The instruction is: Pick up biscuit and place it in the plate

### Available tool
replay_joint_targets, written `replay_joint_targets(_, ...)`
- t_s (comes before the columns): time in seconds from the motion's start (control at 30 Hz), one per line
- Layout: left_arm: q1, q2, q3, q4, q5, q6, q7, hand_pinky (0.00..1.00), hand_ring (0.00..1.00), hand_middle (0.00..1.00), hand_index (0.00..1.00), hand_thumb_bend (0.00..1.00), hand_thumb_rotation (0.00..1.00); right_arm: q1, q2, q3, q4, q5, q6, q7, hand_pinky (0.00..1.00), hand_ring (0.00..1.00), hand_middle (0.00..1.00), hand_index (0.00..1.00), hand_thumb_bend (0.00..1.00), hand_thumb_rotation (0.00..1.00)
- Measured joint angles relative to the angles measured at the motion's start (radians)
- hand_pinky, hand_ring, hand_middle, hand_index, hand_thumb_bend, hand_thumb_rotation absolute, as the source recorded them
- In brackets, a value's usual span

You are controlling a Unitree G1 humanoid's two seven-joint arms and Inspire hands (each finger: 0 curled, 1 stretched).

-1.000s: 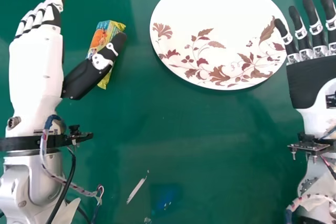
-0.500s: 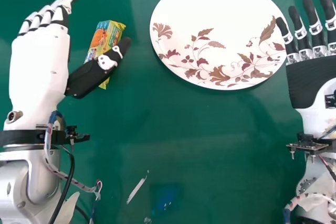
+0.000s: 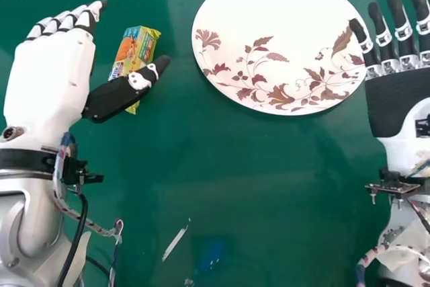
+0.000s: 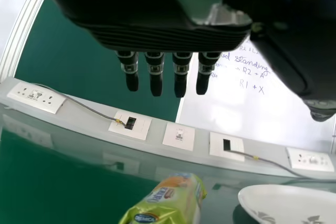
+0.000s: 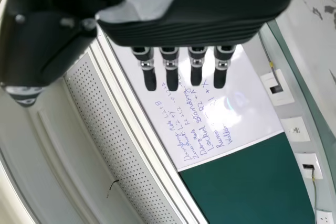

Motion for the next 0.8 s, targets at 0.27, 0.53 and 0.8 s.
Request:
replay_joint_targets(0.27,-0.036,-0.019,0.008,0.042,0.03,0.008,-0.042,1.0,1.0,1.0,1.0,1.0,0.97,0.011,0.014,0.009,-0.007,-0.014,-0.016,-0.013,0.92,1.0,1.0,1.0,1.0,0.39)
replay_joint_targets(0.53,-0.068,-0.039,0.009,0.101,0.09,0.035,-0.049,1.0,1.0,1.0,1.0,1.0,0.97,0.011,0.013,0.009,-0.007,-0.013,-0.016,-0.012,0.97,1.0,1.0,1.0,1.0,0.39)
replay_joint_targets(0.8,-0.095,-0.04,0.01,0.174,0.125,0.074,-0.043,1.0,1.0,1.0,1.0,1.0,0.97,0.011,0.013,0.009,-0.007,-0.013,-0.017,-0.012,1.0,1.0,1.0,1.0,1.0,0.39)
